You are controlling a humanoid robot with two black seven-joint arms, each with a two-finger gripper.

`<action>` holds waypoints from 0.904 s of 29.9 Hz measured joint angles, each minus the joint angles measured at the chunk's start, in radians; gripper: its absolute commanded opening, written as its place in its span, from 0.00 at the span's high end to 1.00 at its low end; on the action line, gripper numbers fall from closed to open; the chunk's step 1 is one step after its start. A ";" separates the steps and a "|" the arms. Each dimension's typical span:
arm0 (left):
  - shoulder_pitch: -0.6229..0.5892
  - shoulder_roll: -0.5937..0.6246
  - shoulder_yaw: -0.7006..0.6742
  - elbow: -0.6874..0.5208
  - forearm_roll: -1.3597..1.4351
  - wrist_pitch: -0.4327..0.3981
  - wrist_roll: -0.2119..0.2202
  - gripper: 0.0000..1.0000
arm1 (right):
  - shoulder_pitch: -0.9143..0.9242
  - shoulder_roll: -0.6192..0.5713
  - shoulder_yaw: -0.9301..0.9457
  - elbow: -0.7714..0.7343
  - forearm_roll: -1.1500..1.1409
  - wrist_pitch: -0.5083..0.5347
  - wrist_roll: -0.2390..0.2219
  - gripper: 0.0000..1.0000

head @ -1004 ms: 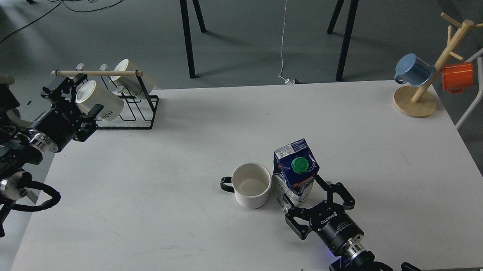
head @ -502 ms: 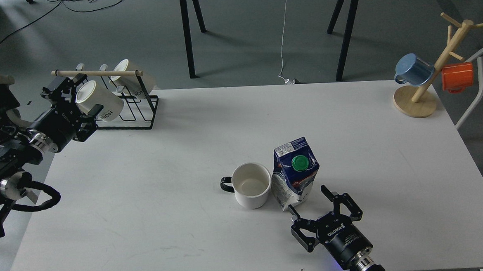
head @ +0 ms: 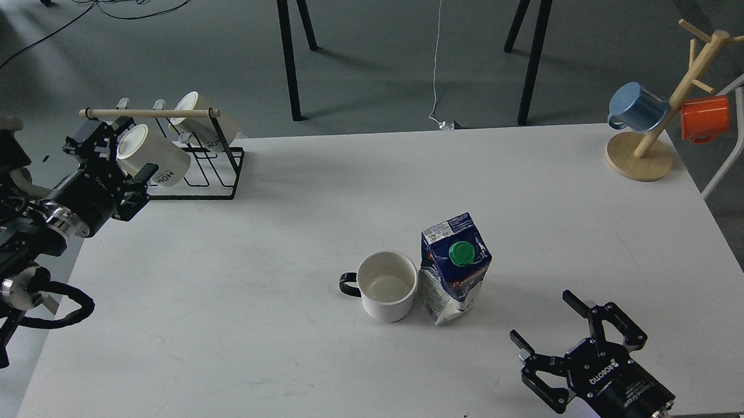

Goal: Place cup and milk with both arms

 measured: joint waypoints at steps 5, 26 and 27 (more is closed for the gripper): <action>0.006 0.000 0.001 0.000 0.000 0.000 0.000 0.01 | 0.023 -0.140 0.182 0.024 0.005 0.000 0.001 0.01; 0.005 0.015 -0.007 -0.002 -0.002 0.000 0.000 0.01 | 0.638 -0.038 0.019 -0.556 0.101 0.000 0.015 0.01; 0.005 0.015 -0.008 -0.002 -0.002 0.000 0.000 0.01 | 0.639 -0.033 0.015 -0.560 0.101 0.000 0.014 0.01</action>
